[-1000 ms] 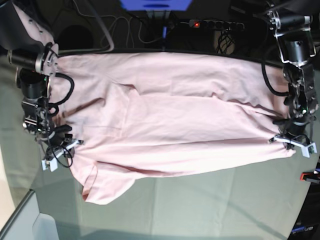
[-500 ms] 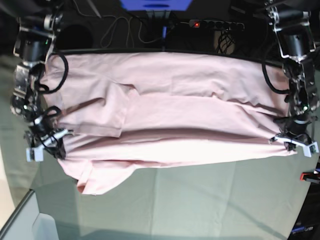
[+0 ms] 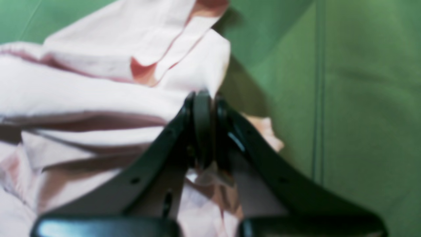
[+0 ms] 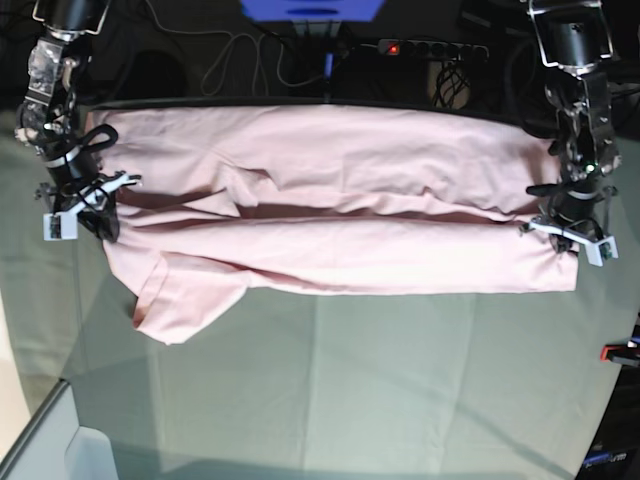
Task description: Layout the t-shirt on the table in an organized manner, then fold the t-shirt properly
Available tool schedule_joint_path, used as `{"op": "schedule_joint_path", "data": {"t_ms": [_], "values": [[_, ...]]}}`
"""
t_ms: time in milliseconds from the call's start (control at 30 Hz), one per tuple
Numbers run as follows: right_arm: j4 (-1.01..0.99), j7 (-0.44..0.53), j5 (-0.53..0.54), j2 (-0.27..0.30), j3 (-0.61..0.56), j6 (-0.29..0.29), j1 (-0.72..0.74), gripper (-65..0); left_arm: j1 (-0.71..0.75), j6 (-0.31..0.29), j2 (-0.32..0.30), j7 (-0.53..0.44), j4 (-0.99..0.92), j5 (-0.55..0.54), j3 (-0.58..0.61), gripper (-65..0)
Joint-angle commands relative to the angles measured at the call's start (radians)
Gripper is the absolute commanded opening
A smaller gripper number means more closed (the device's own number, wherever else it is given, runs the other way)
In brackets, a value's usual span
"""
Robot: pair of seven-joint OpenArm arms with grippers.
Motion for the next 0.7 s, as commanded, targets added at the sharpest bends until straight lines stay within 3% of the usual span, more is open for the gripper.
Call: {"op": "schedule_joint_path", "data": {"t_ms": [0,200,267,367,533,667], "values": [[0.019,0.028,0.022,0.004,0.004,0.003,0.015,-65.0,-0.012,-0.001,-0.013,-0.024,0.011,-0.004,-0.006,-65.0],[0.009,0.025,0.019,-0.002,0.003,0.003,0.012,-65.0,-0.015,-0.001,-0.012,-0.017,0.011,-0.006,-0.006,-64.9],[0.009,0.025,0.017,0.001,0.001,0.032,0.013,-64.6,-0.013,-0.001,-0.012,-0.017,0.018,-0.006,-0.006,-64.8],[0.009,0.025,0.015,0.002,0.007,0.105,0.013,-55.2,-0.013,-0.001,-0.012,-0.017,0.018,-0.006,-0.006,-62.7],[0.010,0.025,0.017,0.019,0.009,0.118,0.010,-37.7,0.016,0.001,-0.010,-0.017,0.041,-0.027,-0.006,-47.8],[0.010,0.030,0.017,0.019,0.010,0.118,0.013,-32.7,0.062,0.007,-0.019,-0.017,0.126,-0.139,-0.007,-35.4]]}}
